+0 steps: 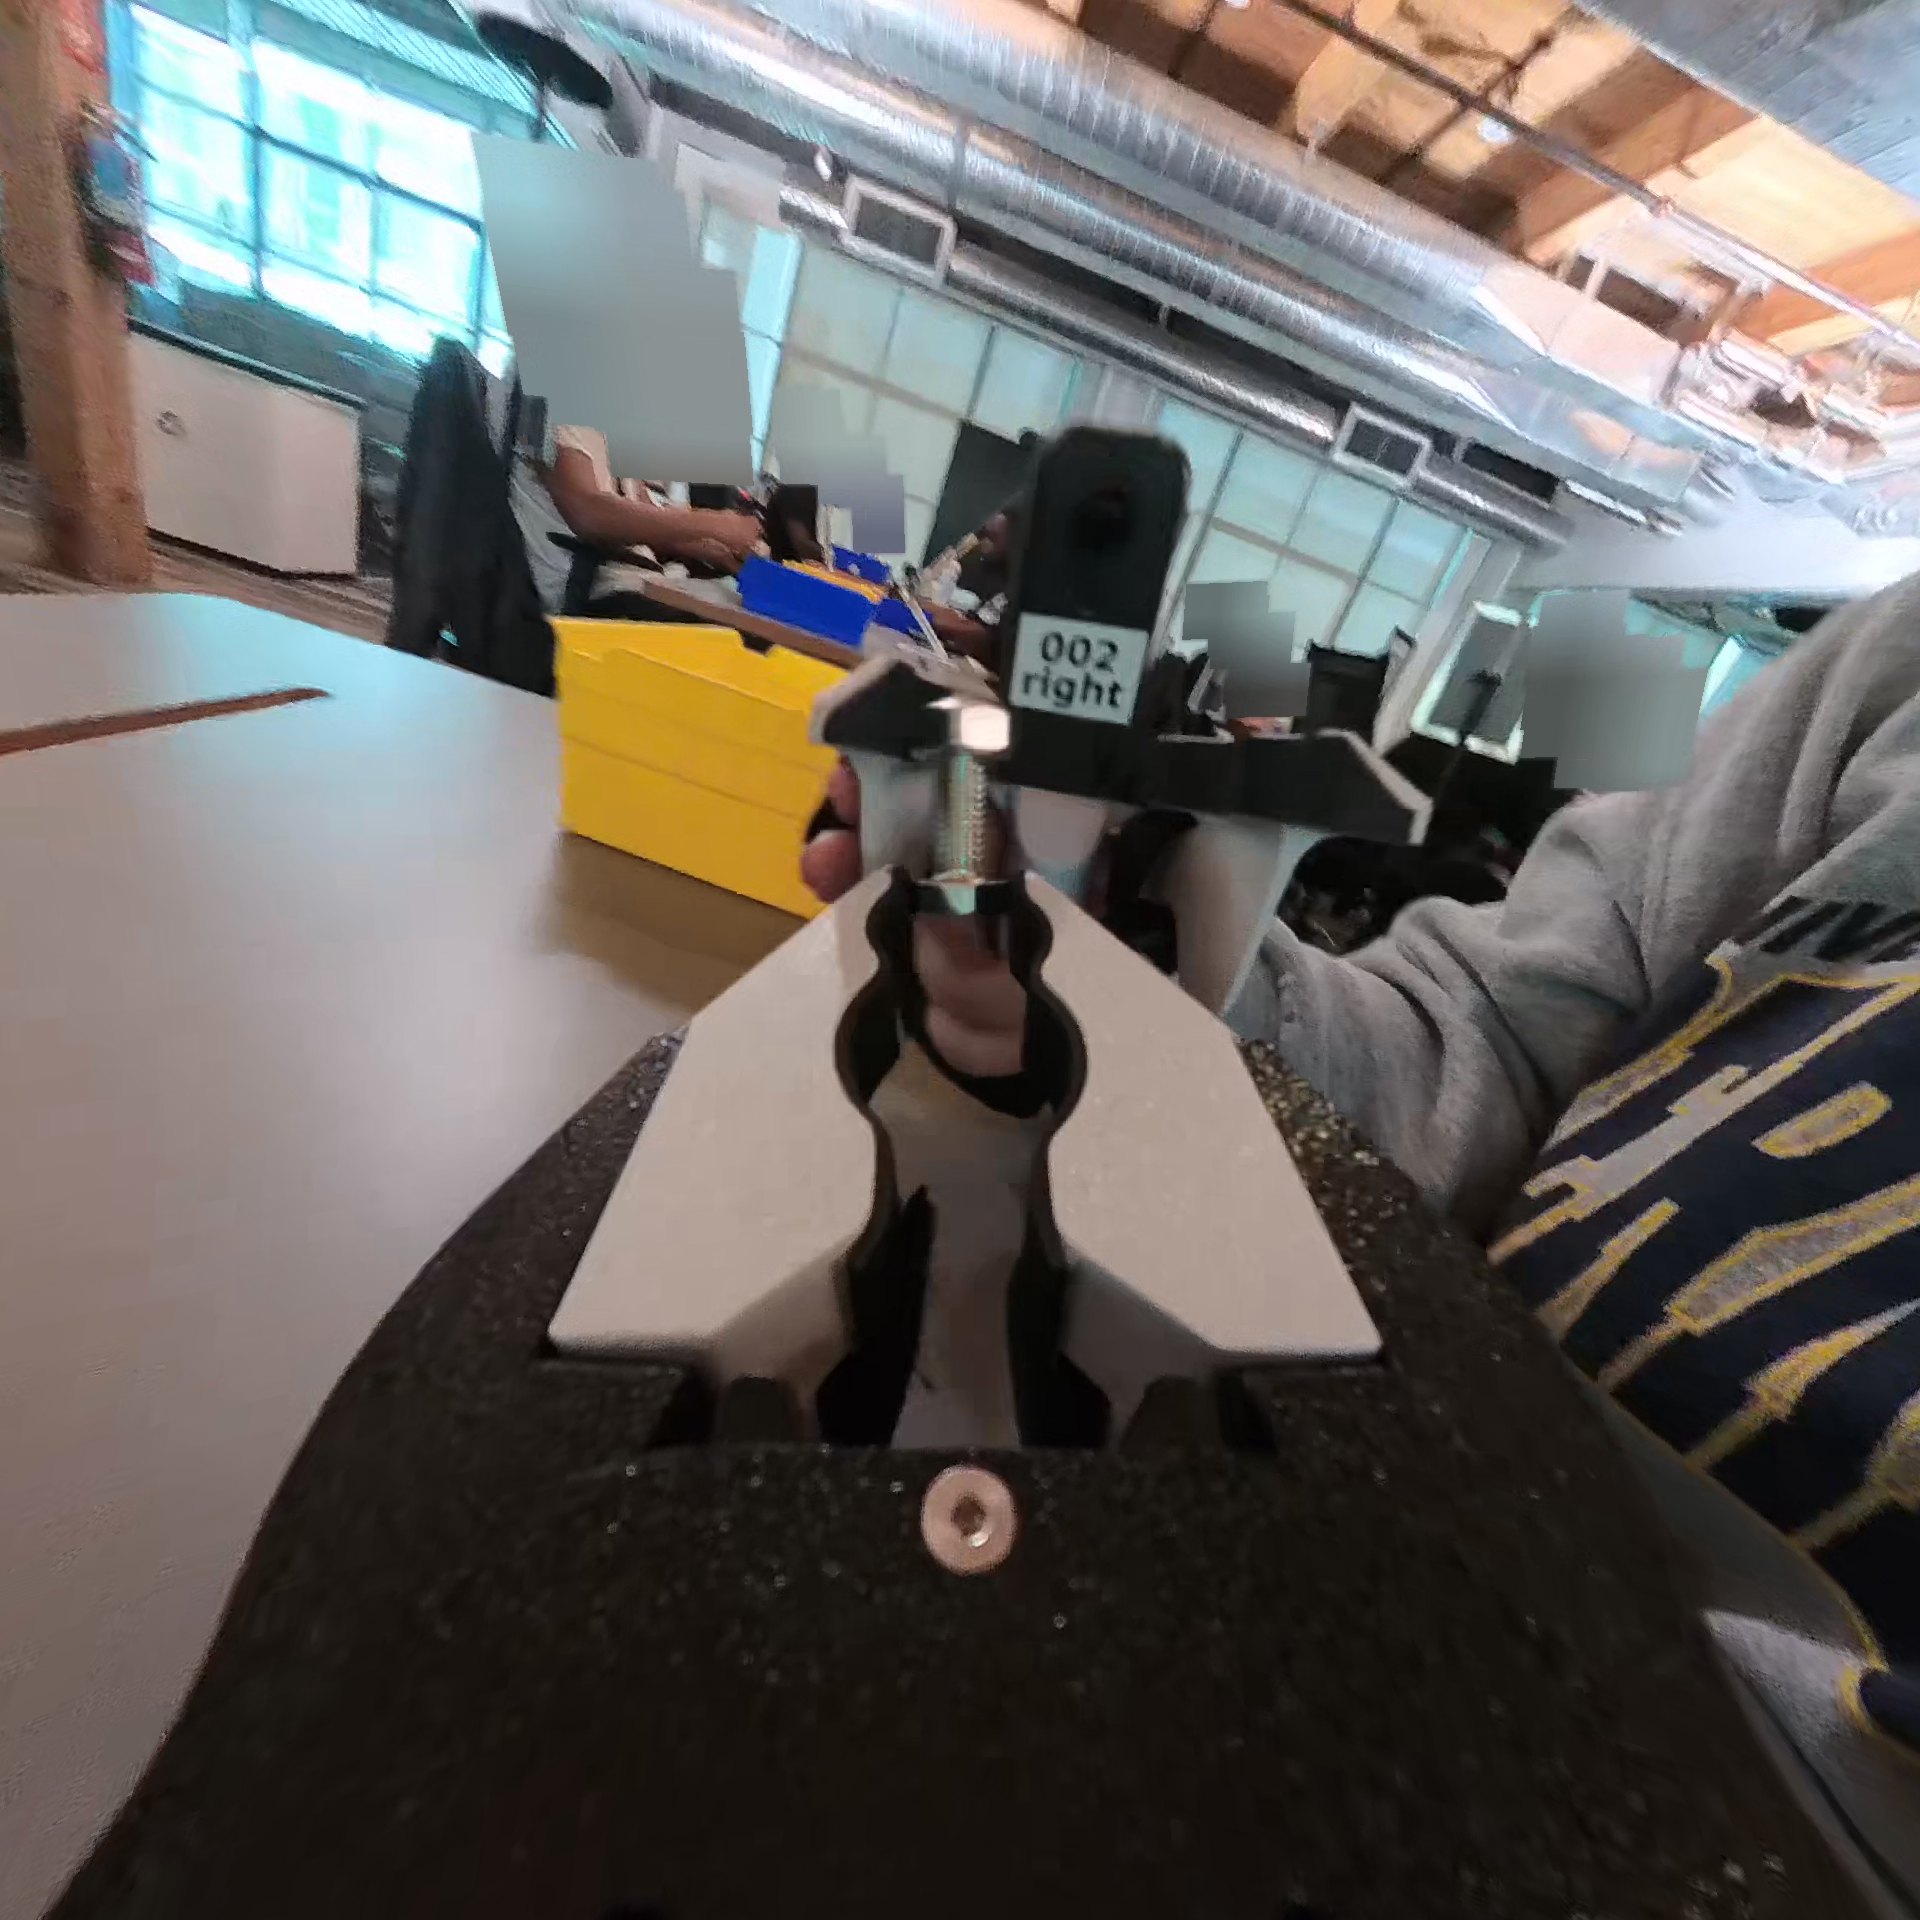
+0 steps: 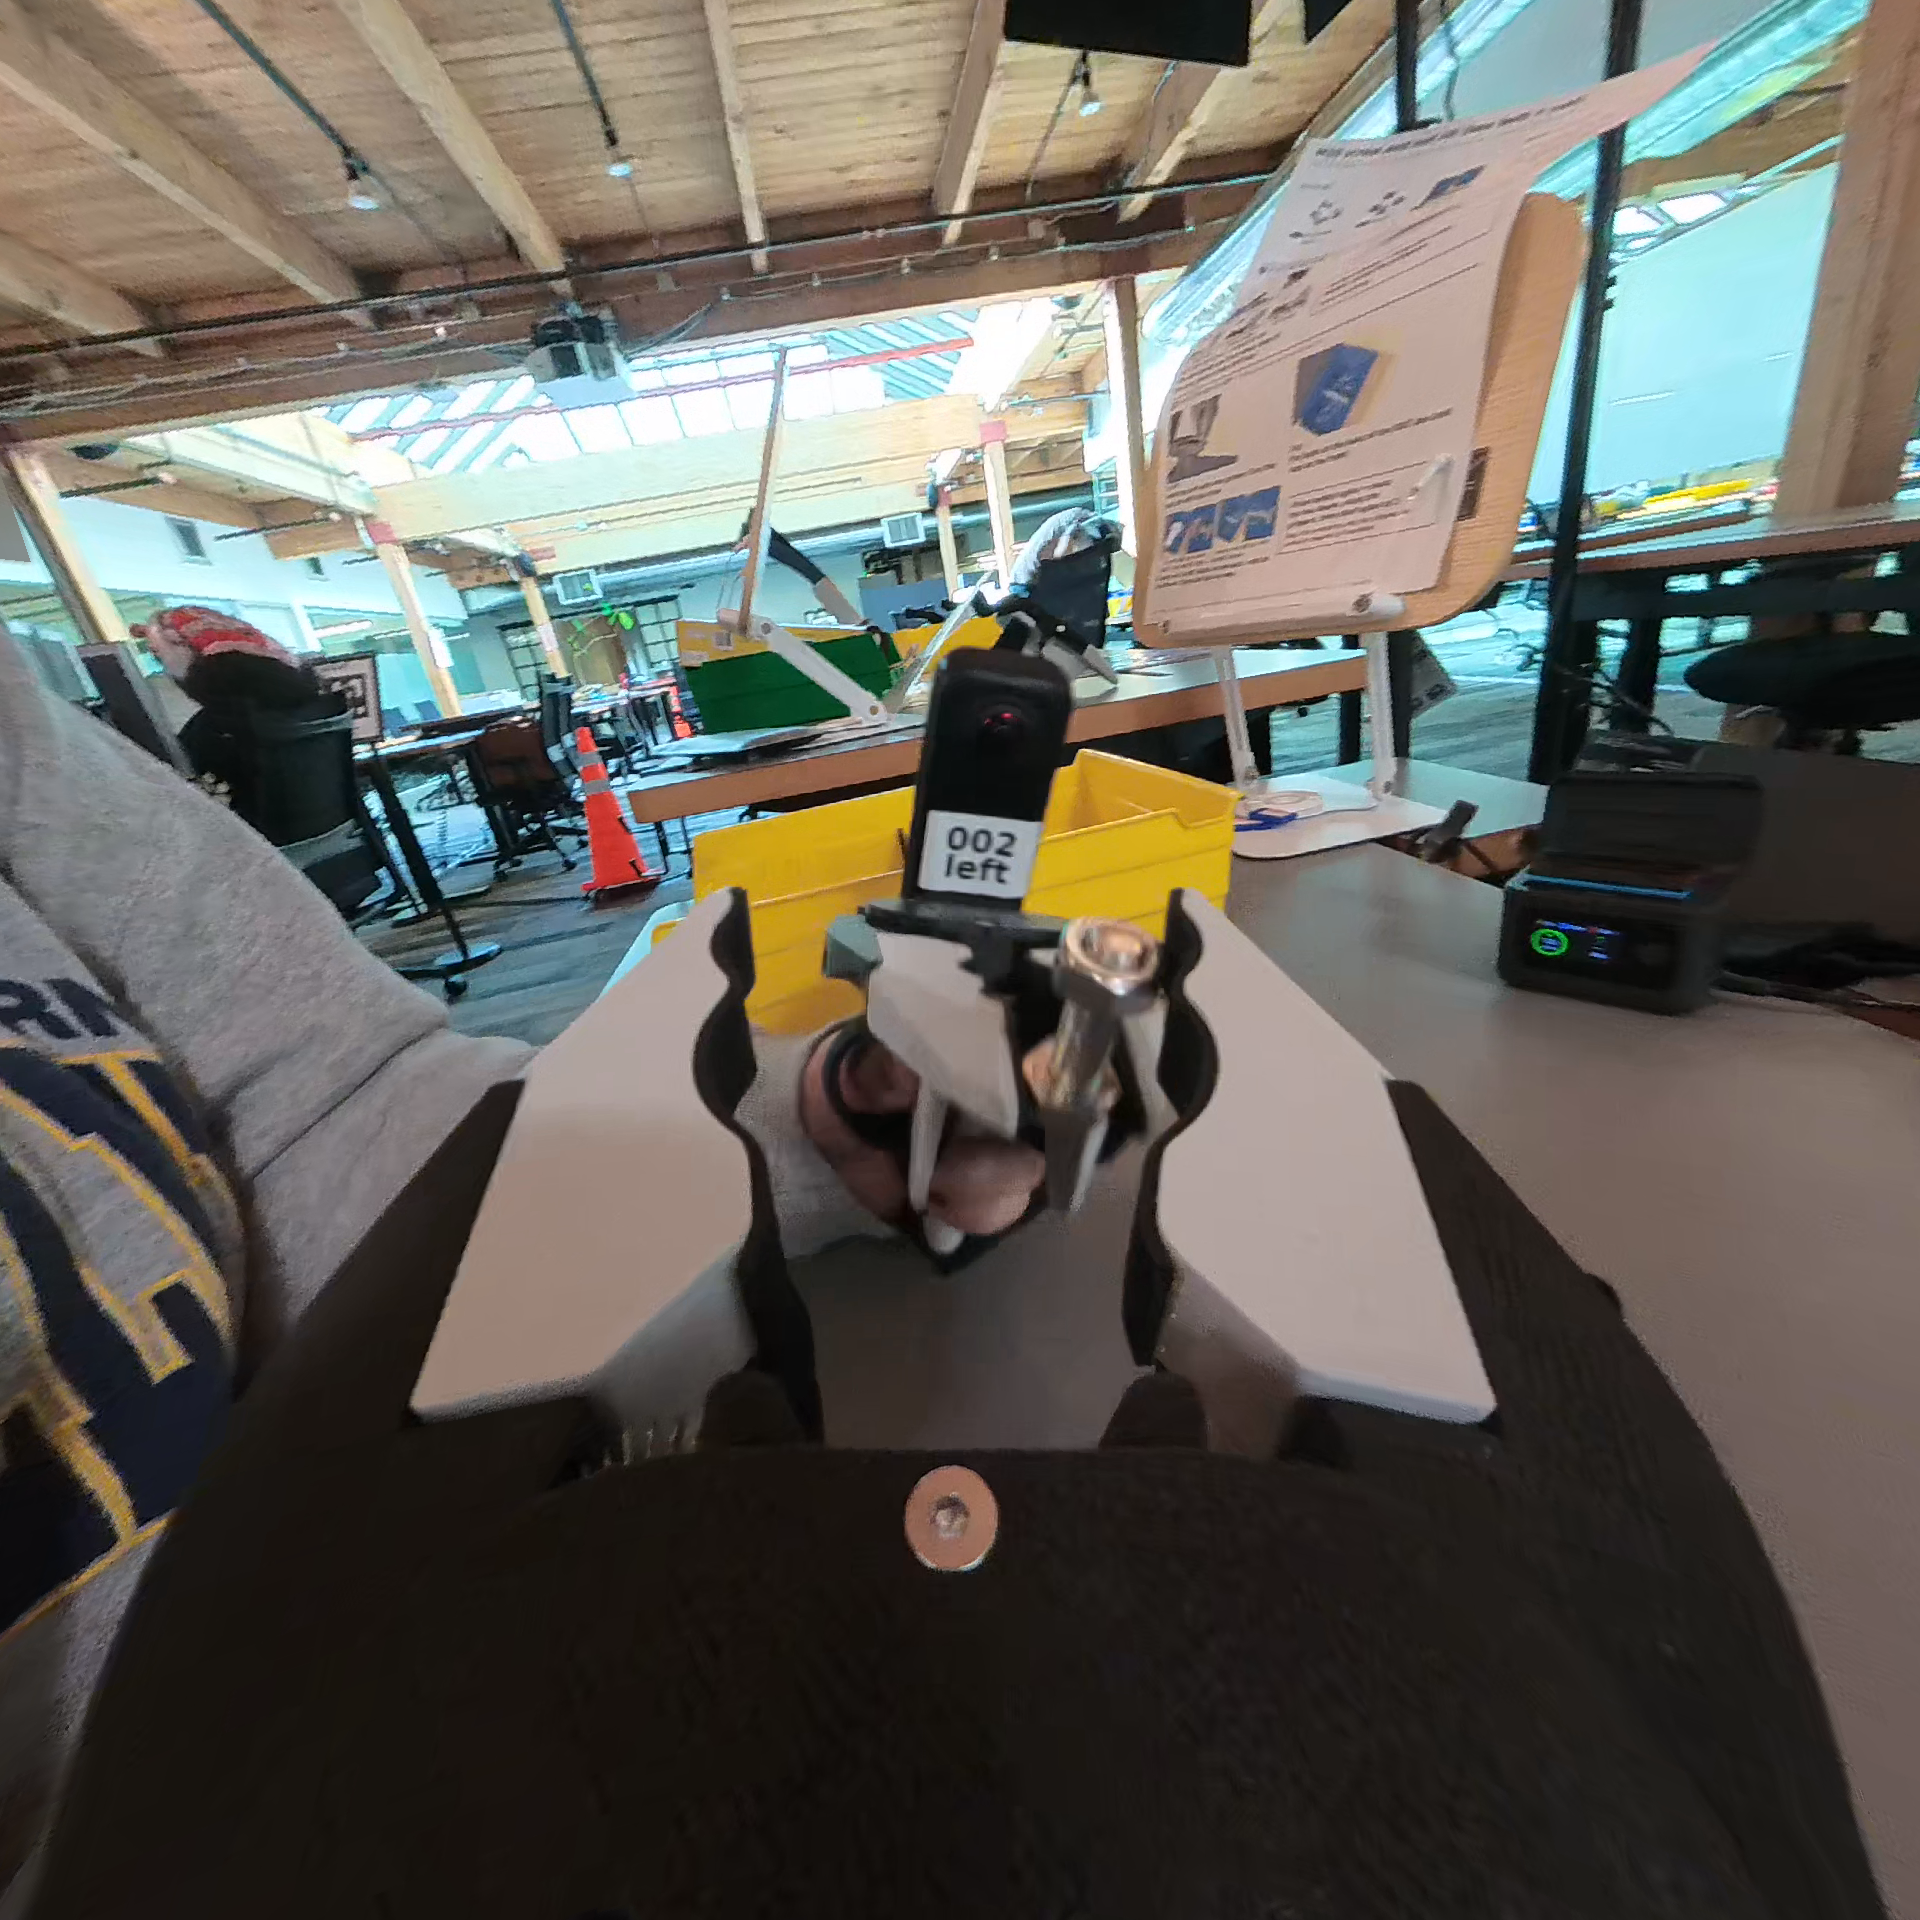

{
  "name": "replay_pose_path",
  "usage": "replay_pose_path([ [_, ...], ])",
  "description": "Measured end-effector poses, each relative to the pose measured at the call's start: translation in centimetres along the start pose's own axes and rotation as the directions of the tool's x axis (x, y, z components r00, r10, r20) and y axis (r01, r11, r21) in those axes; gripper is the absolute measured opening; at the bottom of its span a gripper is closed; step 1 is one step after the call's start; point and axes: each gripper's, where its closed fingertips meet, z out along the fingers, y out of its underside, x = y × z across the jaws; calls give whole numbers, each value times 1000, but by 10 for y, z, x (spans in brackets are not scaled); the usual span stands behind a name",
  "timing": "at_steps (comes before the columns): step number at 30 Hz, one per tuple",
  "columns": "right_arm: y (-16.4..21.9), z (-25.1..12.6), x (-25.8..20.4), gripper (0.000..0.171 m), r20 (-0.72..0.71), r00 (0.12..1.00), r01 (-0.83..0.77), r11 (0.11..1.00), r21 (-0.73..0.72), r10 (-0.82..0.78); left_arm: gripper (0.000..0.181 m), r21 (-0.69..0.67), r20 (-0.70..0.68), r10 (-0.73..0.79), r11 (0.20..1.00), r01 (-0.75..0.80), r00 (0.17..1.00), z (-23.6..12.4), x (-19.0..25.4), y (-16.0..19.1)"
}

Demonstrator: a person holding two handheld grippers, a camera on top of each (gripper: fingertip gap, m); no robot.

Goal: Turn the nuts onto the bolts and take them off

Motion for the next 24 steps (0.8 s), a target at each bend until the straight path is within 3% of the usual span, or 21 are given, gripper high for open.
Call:
replay_pose_path([
  [1,0,-3,3,80,-8,1000,0,1000,-7,0,16,41,37,-2,999,0,999,-9,-7,-8],
  [3,-4,-10,2,64,19,1000,-14,1000,4,13,16,127,118,-21,992,5,993,-31,-22,-24],
  [5,-9,-12,10,69,-24,999,-23,999,41,24,16,139,106,-33,990,18,994,-36,-21,-28],
  [9,-4,-2,5,73,-10,1000,-29,999,38,29,17,-22,-31,-15,1000,14,999,-2,6,0],
  [12,-1,4,-4,73,33,999,-40,999,34,39,17,-39,-82,-48,998,45,995,10,13,7],
  [15,2,0,1,73,18,999,-36,999,5,35,16,35,-9,-29,999,29,1000,-6,0,-8],
  [18,-1,-8,9,63,9,998,-64,998,20,64,16,122,106,-30,992,17,994,-32,-19,-26],
  [24,-2,2,0,80,32,998,-62,997,47,61,17,-53,-62,-56,997,53,997,8,12,7],
])
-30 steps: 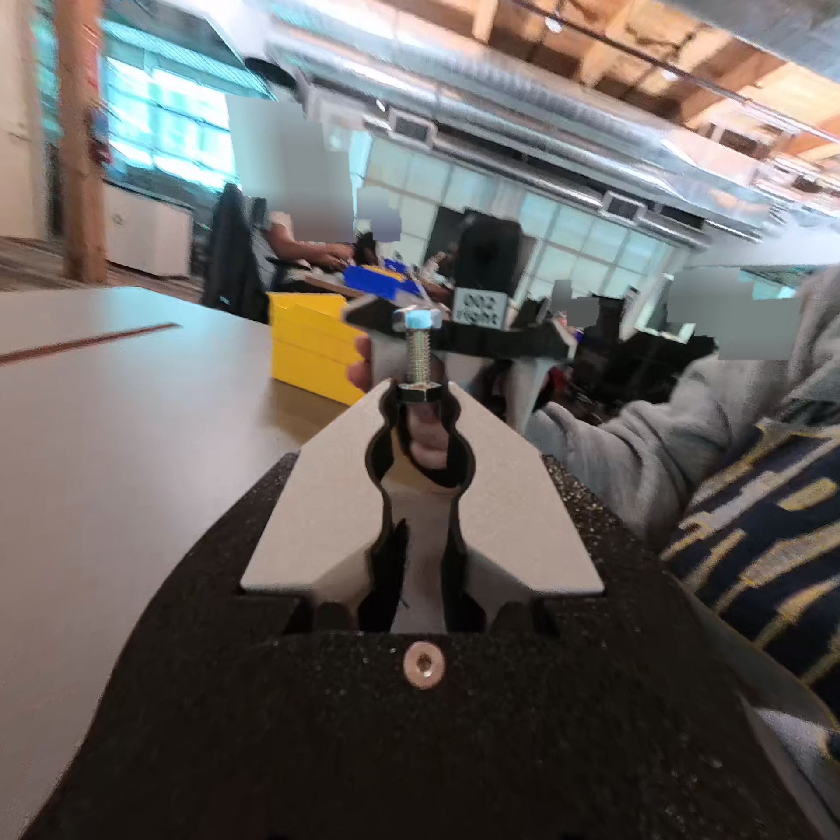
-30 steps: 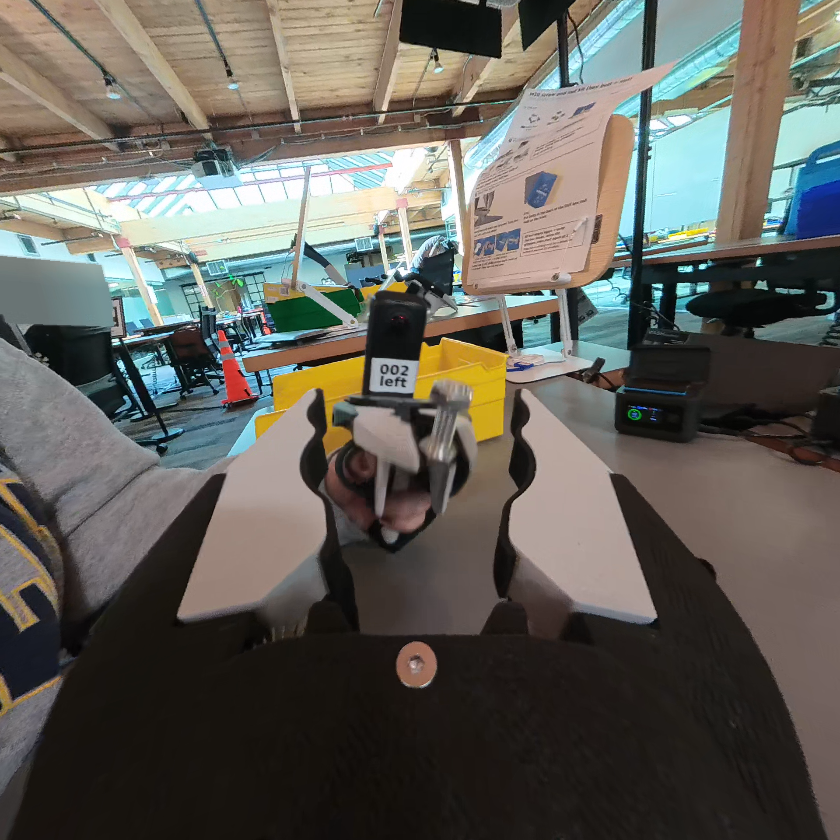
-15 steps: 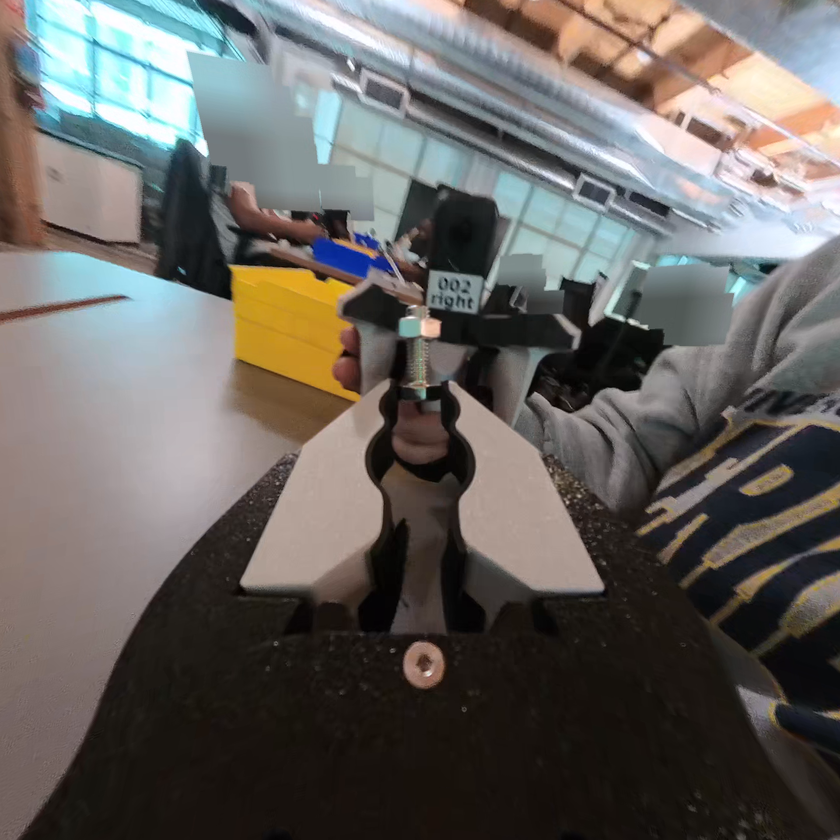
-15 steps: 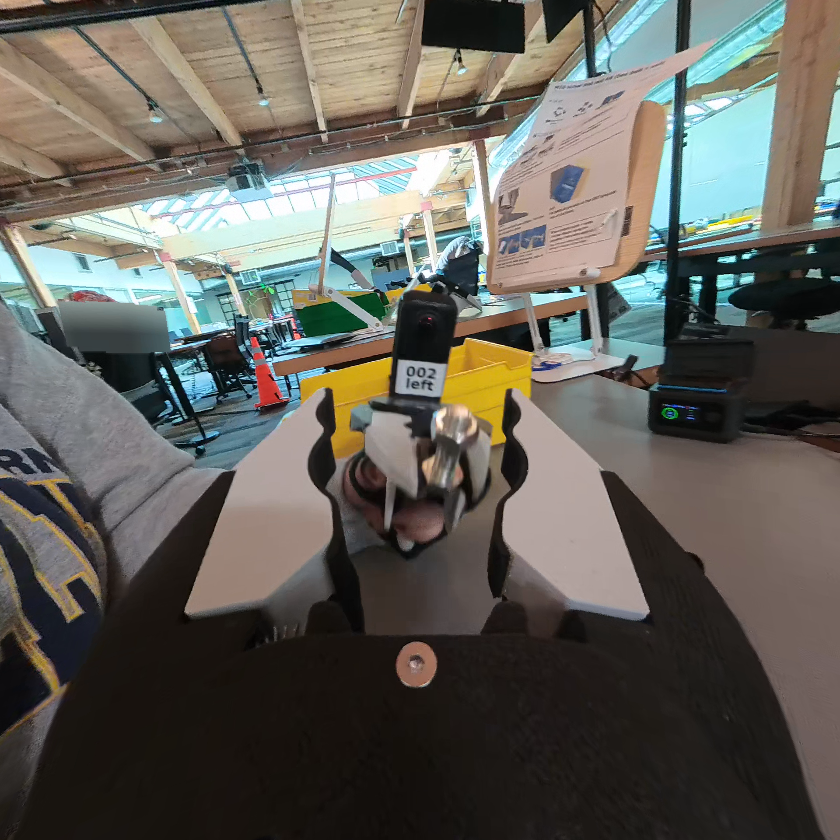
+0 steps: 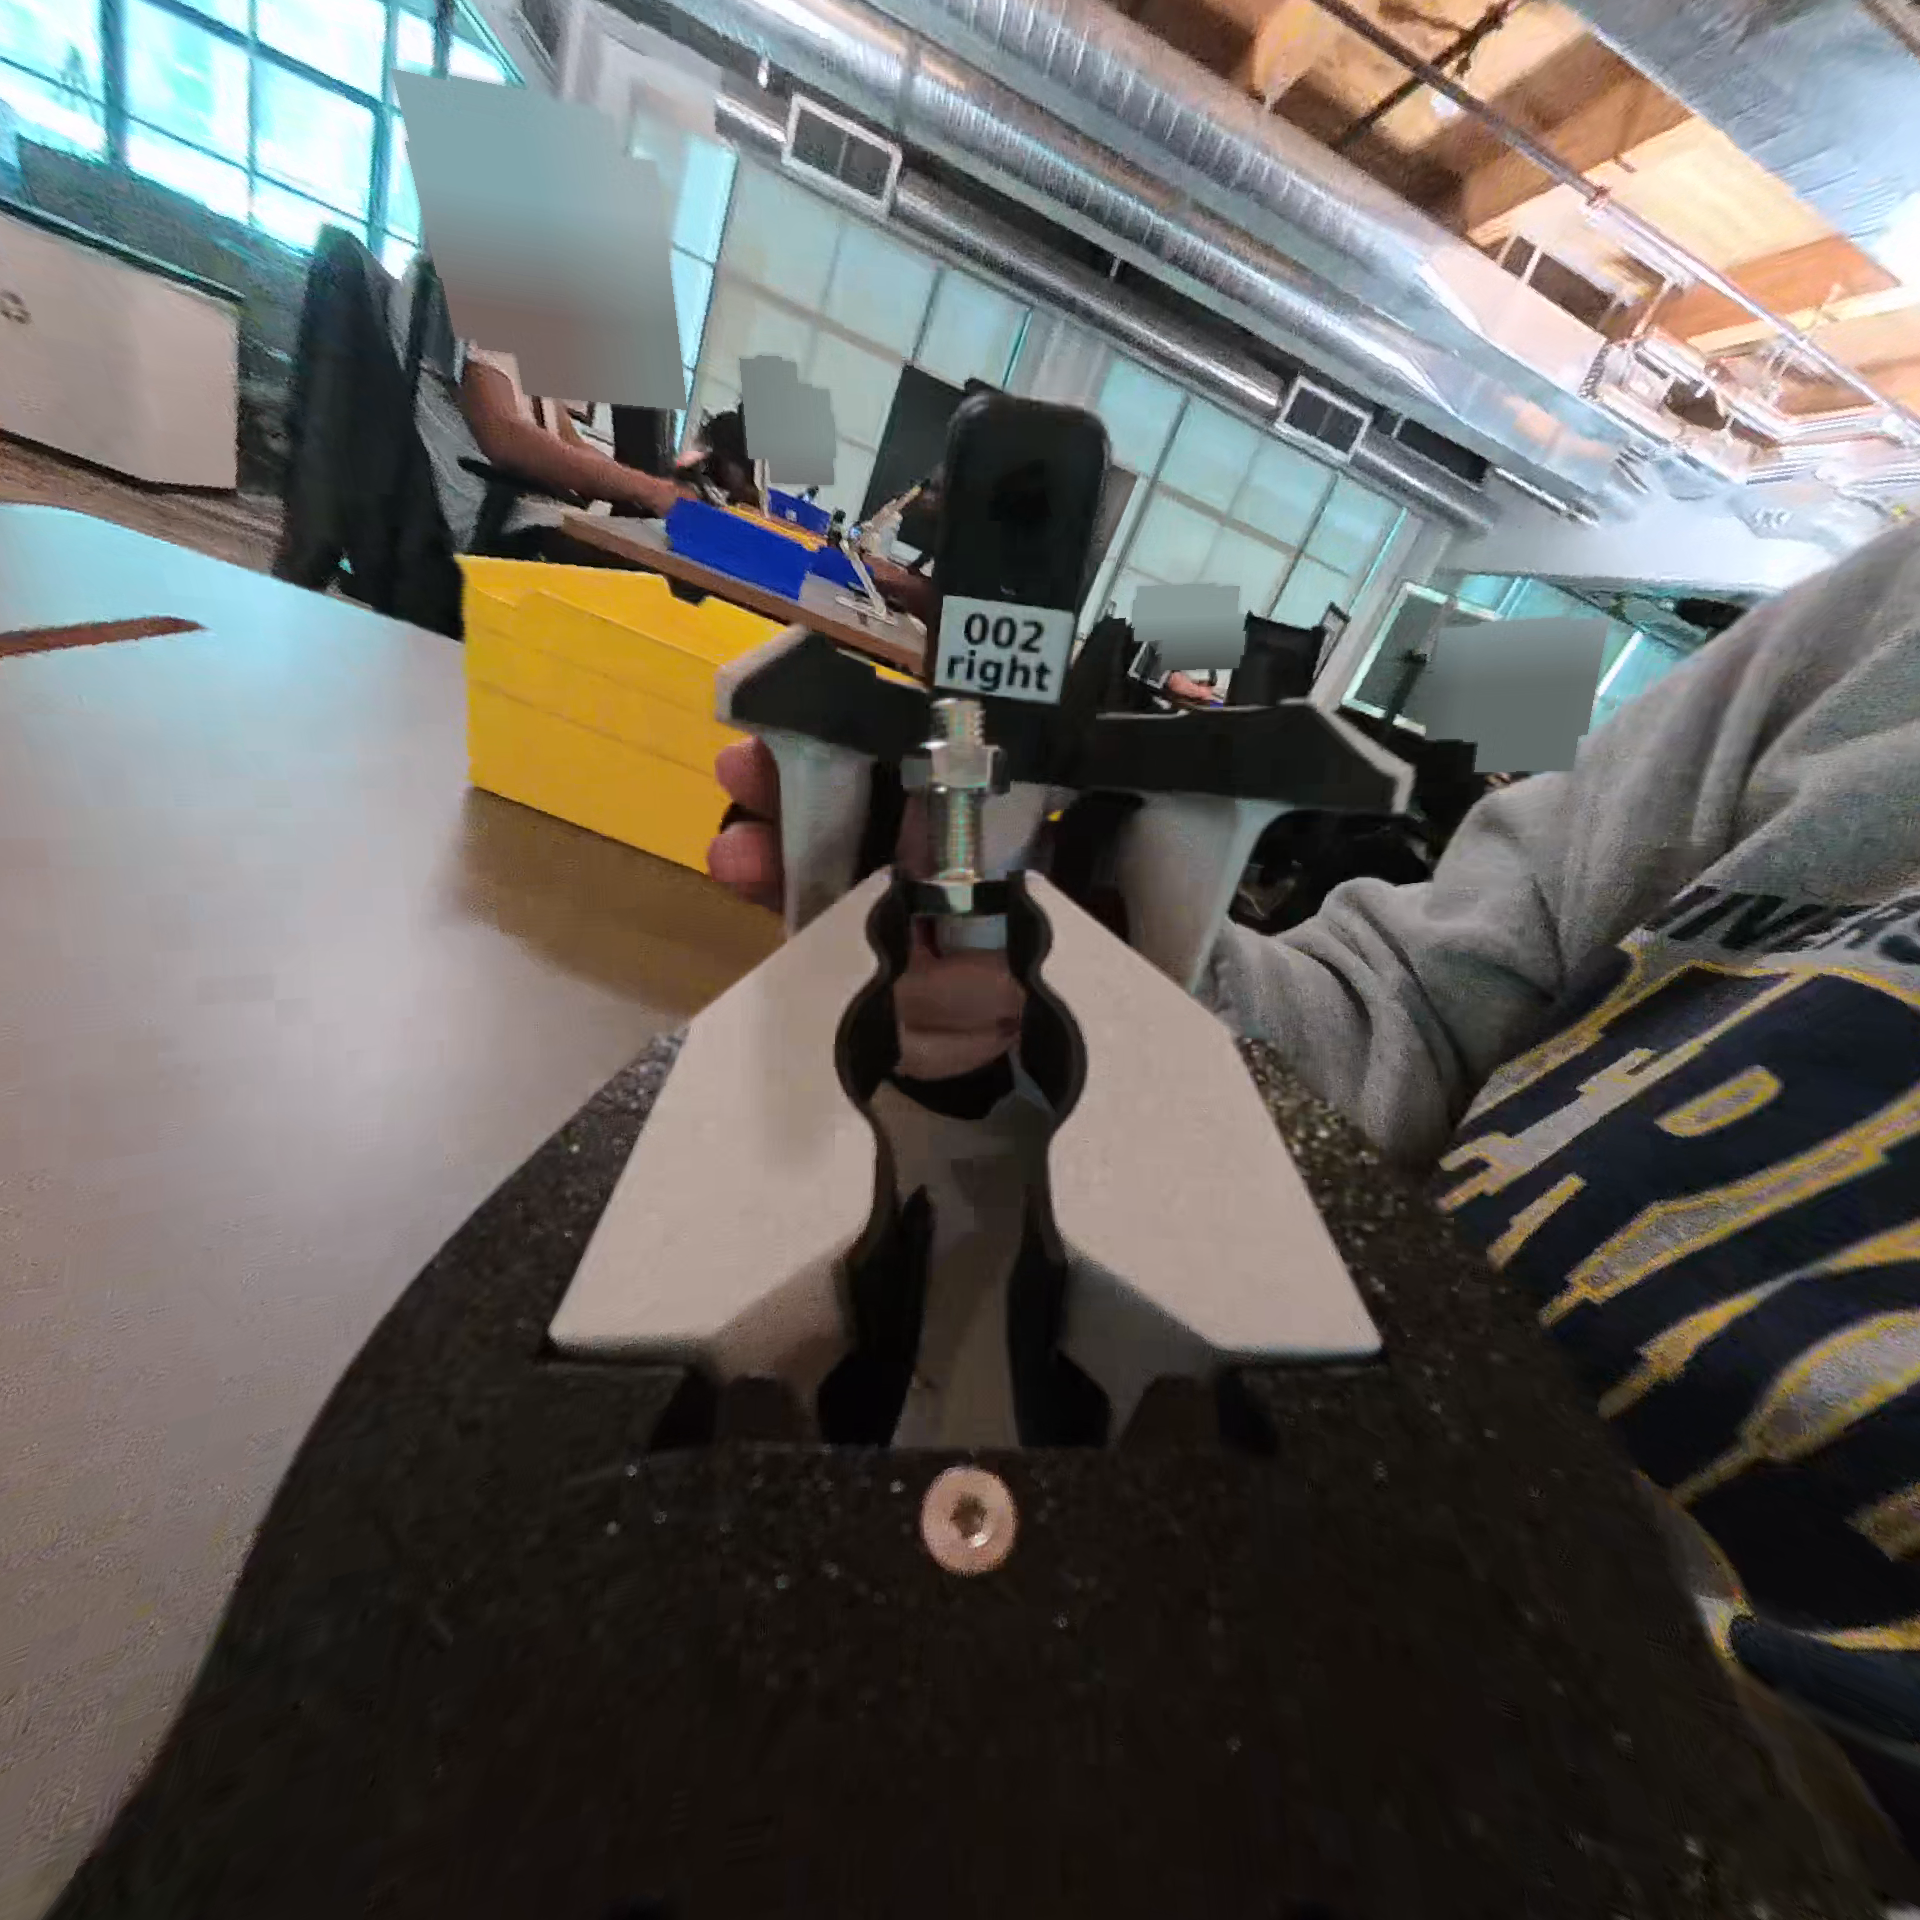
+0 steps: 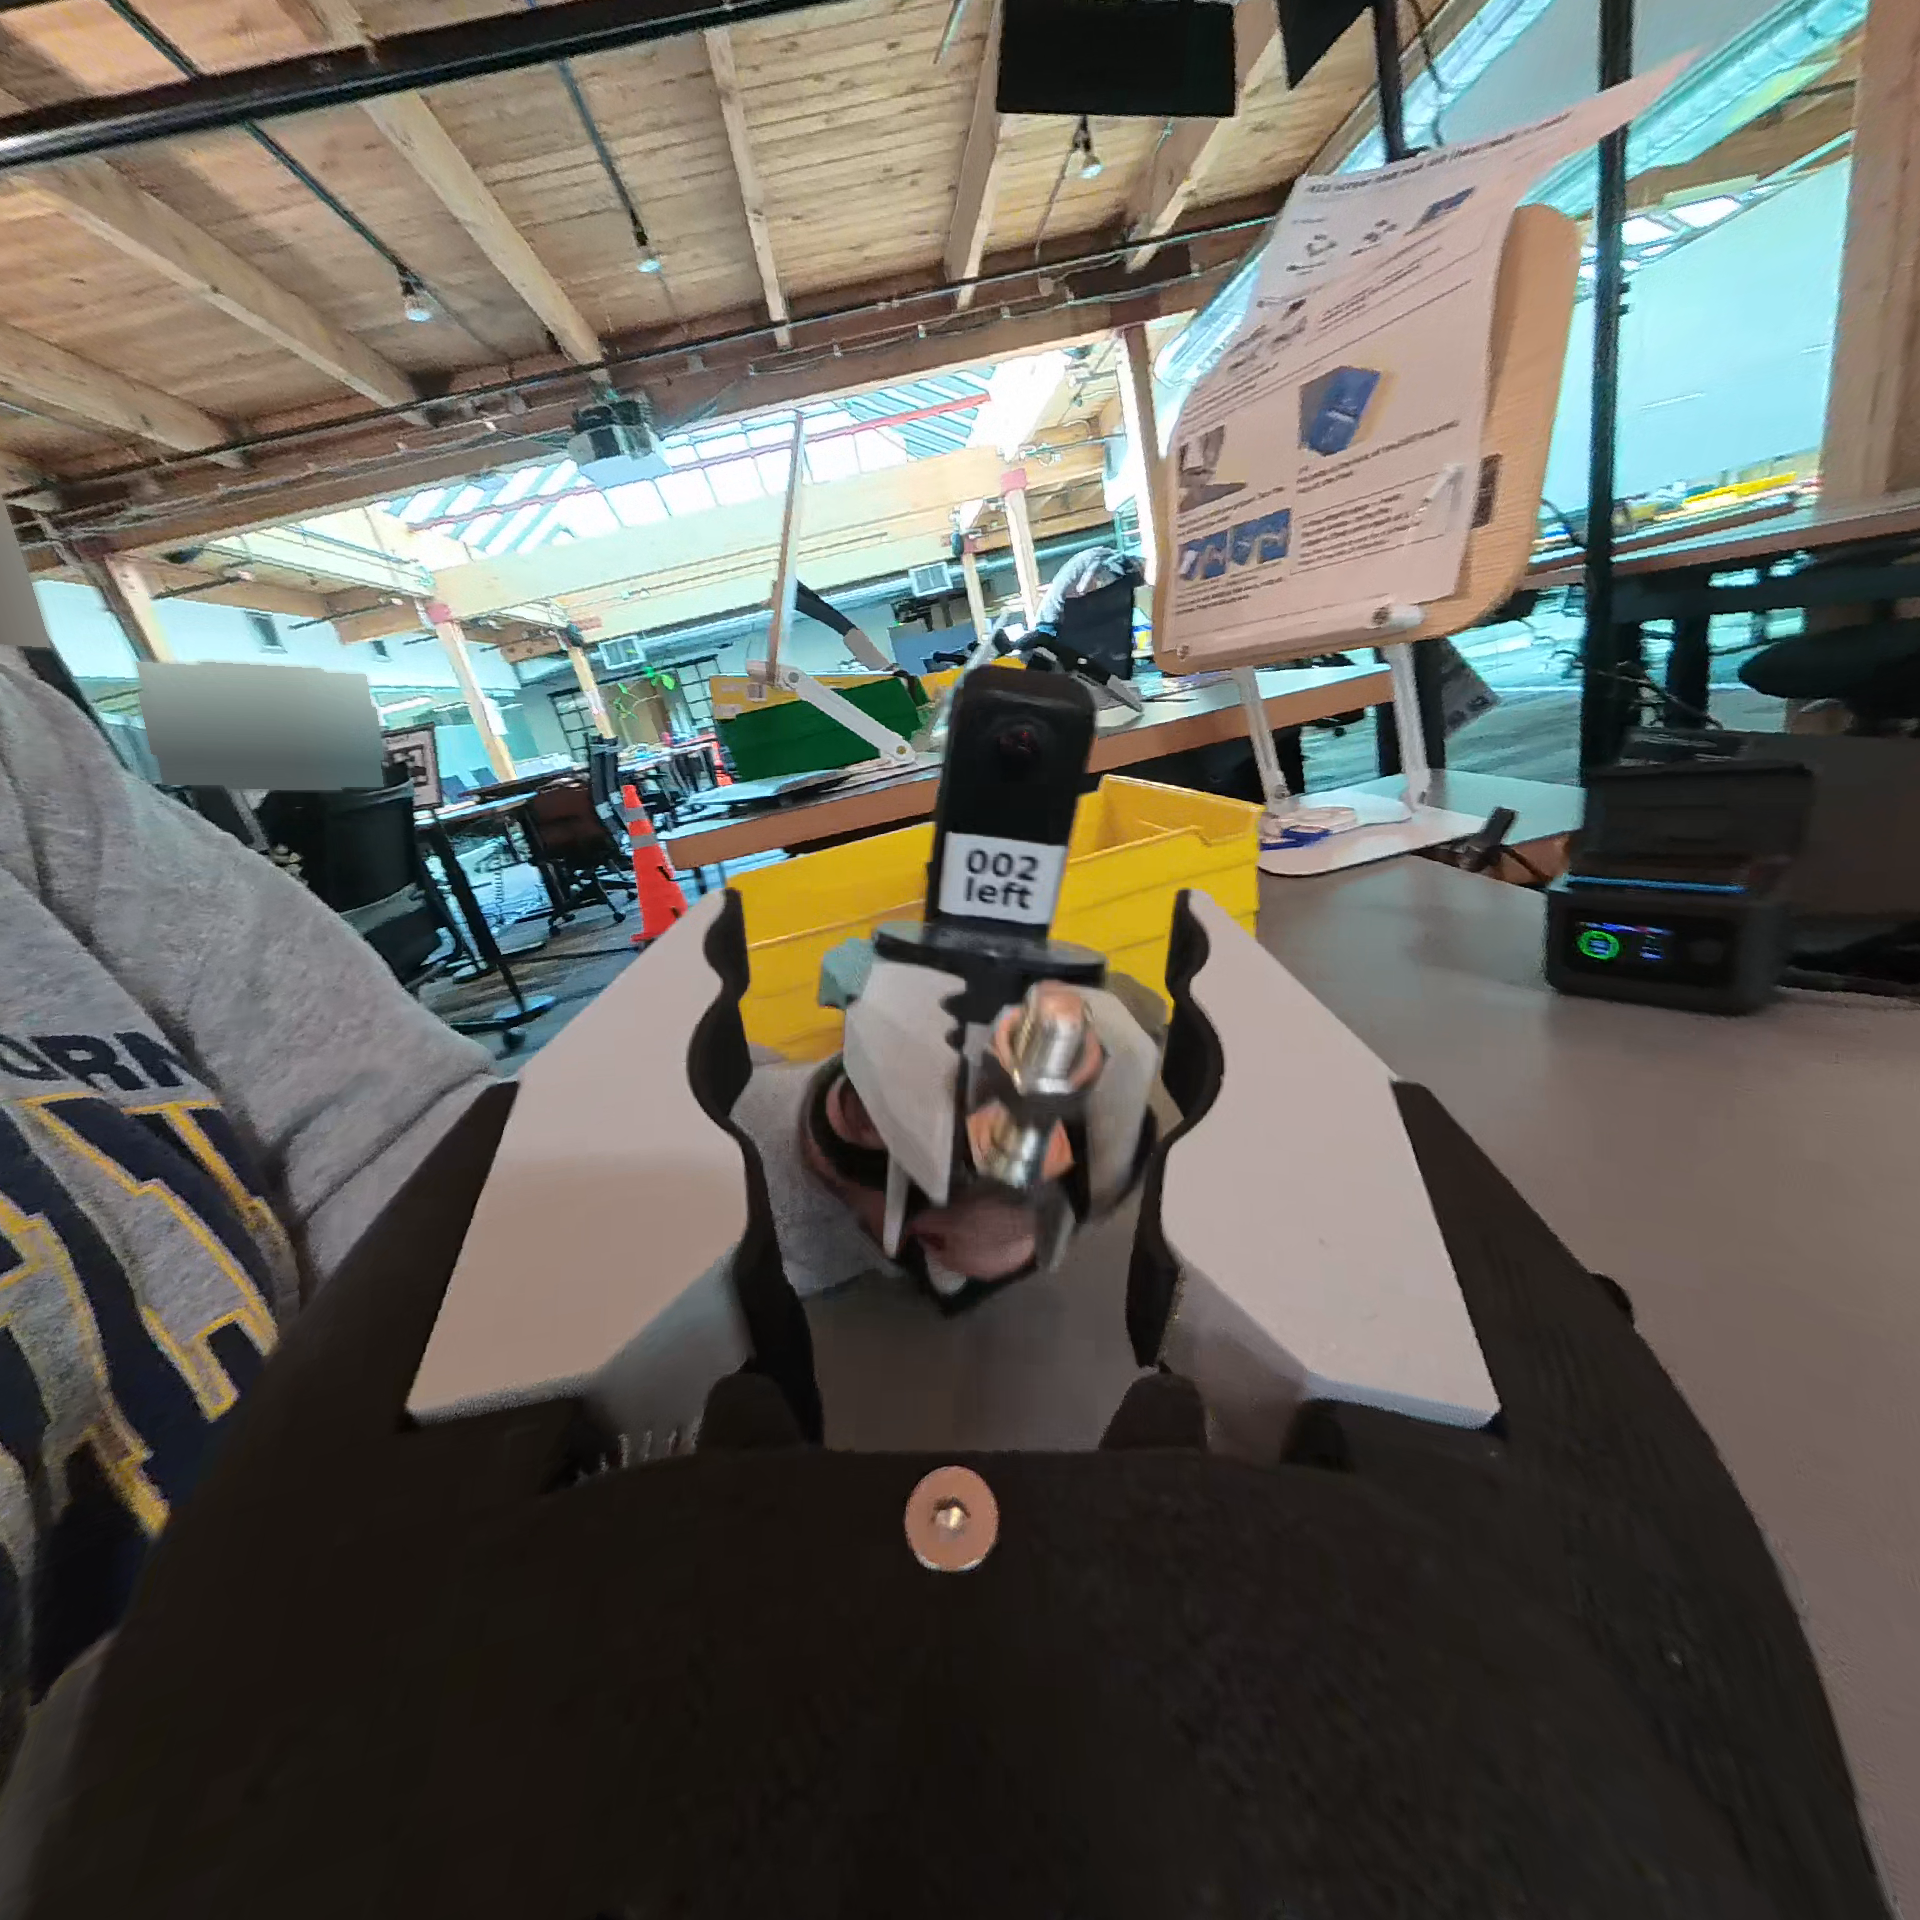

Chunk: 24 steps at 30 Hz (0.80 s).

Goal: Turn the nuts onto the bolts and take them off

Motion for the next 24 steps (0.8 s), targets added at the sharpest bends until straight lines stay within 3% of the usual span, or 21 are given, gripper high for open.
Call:
replay_pose_path([
  [2,1,2,-5,81,21,1000,3,1000,-9,-3,17,18,-8,-16,1000,16,1000,2,0,-1],
  [5,4,-4,0,83,12,1000,-2,999,-41,3,16,142,86,-16,990,4,996,-25,-16,-23],
  [7,-1,-11,-6,56,72,997,-27,999,-19,28,15,223,178,-30,975,-11,984,-49,-31,-38],
  [10,-2,-10,4,65,5,1000,-22,1000,0,22,16,232,176,-26,972,-16,984,-55,-30,-41],
  [14,-2,-3,7,82,-33,999,-20,1000,24,20,16,92,27,-29,995,26,999,-22,-9,-17],
  [17,3,4,-3,82,11,999,-31,999,7,31,16,27,-25,-38,999,38,999,-4,-1,-3],
  [21,4,0,1,87,-7,1000,-28,999,-16,27,16,149,85,-36,989,23,996,-25,-19,-23],
  [24,9,-7,11,74,-34,997,-75,996,-41,73,15,188,197,-13,982,-25,980,-45,-33,-33],
])
